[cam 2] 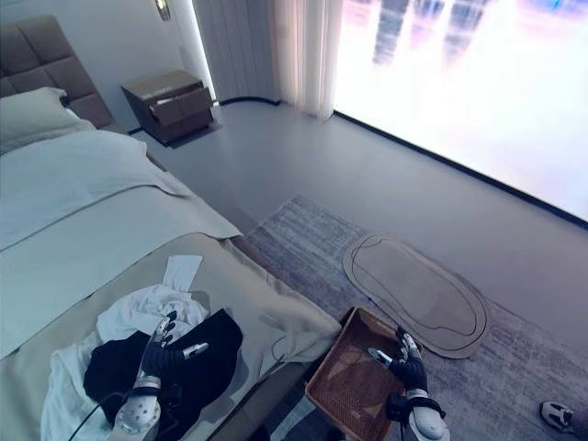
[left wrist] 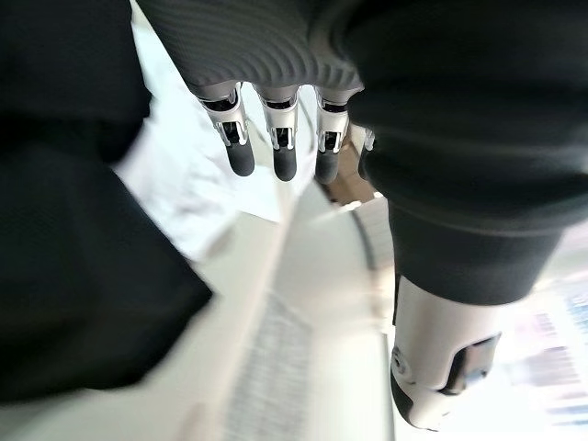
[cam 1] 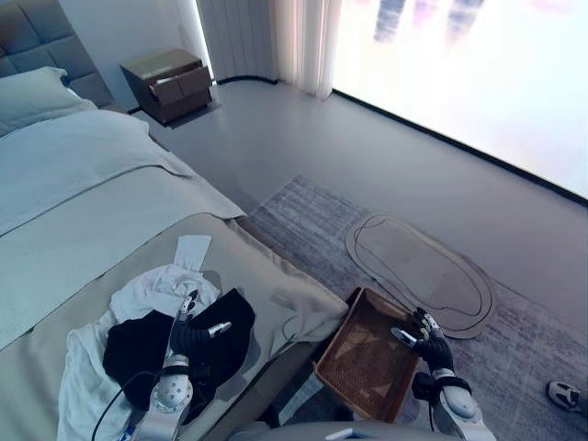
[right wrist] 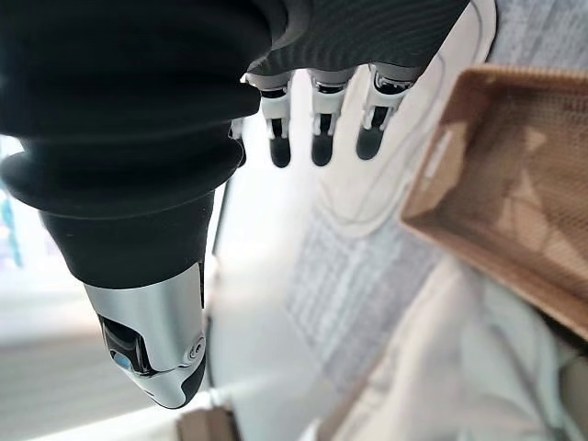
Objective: Pick up clothes into the bucket
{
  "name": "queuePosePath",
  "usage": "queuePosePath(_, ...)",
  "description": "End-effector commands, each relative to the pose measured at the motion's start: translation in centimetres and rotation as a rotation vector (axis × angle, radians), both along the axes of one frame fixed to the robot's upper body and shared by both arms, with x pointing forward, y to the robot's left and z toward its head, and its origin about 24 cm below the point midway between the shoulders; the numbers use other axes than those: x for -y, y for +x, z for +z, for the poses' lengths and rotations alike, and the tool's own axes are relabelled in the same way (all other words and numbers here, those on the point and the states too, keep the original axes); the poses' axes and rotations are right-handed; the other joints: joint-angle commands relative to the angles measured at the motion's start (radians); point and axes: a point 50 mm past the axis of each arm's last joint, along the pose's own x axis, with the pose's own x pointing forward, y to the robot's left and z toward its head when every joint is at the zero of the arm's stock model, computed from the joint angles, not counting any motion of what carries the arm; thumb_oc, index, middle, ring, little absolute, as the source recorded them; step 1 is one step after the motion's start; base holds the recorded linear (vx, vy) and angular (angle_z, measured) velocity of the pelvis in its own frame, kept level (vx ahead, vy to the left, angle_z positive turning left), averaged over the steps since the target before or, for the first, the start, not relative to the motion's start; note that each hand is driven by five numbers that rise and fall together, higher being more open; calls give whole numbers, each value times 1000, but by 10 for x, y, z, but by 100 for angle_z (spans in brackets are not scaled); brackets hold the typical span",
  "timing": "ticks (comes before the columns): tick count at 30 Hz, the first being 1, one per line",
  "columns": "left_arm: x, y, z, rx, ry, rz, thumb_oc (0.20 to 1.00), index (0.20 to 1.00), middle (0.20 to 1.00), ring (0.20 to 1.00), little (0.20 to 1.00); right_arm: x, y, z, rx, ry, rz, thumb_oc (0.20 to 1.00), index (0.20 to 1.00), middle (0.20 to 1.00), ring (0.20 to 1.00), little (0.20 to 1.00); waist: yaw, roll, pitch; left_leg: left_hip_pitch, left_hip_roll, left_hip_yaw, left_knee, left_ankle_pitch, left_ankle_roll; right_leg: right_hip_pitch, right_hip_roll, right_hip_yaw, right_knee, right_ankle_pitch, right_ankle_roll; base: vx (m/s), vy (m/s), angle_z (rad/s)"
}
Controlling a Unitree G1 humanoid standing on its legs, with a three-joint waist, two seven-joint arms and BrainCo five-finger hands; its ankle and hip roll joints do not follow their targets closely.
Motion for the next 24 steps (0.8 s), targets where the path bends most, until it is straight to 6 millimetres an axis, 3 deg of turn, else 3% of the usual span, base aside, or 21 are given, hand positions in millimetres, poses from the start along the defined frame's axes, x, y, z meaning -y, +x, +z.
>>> queuePosePath(1, -36, 42, 45, 167, 298, 15, 1000, 1000, 1000, 1000, 1000, -15, 51, 50, 268, -28, 128, 1000, 1000, 1000, 1000, 1000, 0, -88, 126, -184, 66, -19, 237, -95, -24, -188, -179, -20, 127, 110, 88, -292, 28, -7)
queuePosePath(7, -49, 76, 76, 260, 516, 34, 1000, 1000, 1000, 1000, 1000, -11, 75, 81, 404, -61, 141, 1000, 1000, 1000, 1000, 1000, -26, -73, 169, -476, 57, -71, 422, -110, -21, -450, -194, 2, 317, 56, 69, -180, 10, 13)
queuePosePath(11, -54, 87, 89, 286, 603, 40, 1000, 1000, 1000, 1000, 1000, -10, 82, 91, 451, -76, 138, 1000, 1000, 1000, 1000, 1000, -32, -59, 165, -589, 56, -92, 495, -125, -17, -558, -189, 16, 395, 29, 61, -102, 3, 21)
queuePosePath(13, -64, 93, 100, 288, 726, 40, 1000, 1000, 1000, 1000, 1000, -11, 89, 104, 510, -76, 145, 1000, 1000, 1000, 1000, 1000, -40, -50, 176, -678, 54, -102, 560, -135, -13, -651, -185, 28, 462, 12, 52, -96, 21, 8)
queuePosePath(18, -72, 100, 107, 262, 873, 22, 1000, 1000, 1000, 1000, 1000, -10, 92, 113, 546, -83, 146, 1000, 1000, 1000, 1000, 1000, -51, -44, 180, -765, 58, -110, 612, -144, -12, -733, -183, 36, 510, 2, 49, -45, 13, 2)
queuePosePath(19, -80, 104, 114, 239, 958, 24, 1000, 1000, 1000, 1000, 1000, -9, 94, 117, 564, -88, 149, 1000, 1000, 1000, 1000, 1000, -58, -41, 184, -782, 64, -117, 630, -173, -18, -756, -177, 44, 537, -27, 53, 0, 0, 0)
queuePosePath(20, -79, 105, 114, 243, 959, 24, 1000, 1000, 1000, 1000, 1000, -9, 94, 118, 567, -87, 148, 1000, 1000, 1000, 1000, 1000, -60, -43, 184, -797, 59, -113, 622, -142, -12, -767, -182, 40, 526, 0, 46, 36, -12, 0)
queuePosePath(21, -79, 110, 119, 240, 1014, -1, 1000, 1000, 1000, 1000, 1000, -7, 94, 120, 577, -90, 149, 1000, 1000, 1000, 1000, 1000, -64, -40, 186, -809, 65, -123, 639, -171, -19, -783, -175, 46, 545, -27, 53, 0, 0, 0)
queuePosePath(24, -79, 115, 125, 236, 1083, -33, 1000, 1000, 1000, 1000, 1000, -5, 94, 124, 589, -97, 148, 1000, 1000, 1000, 1000, 1000, -68, -39, 189, -834, 64, -126, 653, -173, -18, -810, -172, 51, 561, -30, 52, 17, -4, 1)
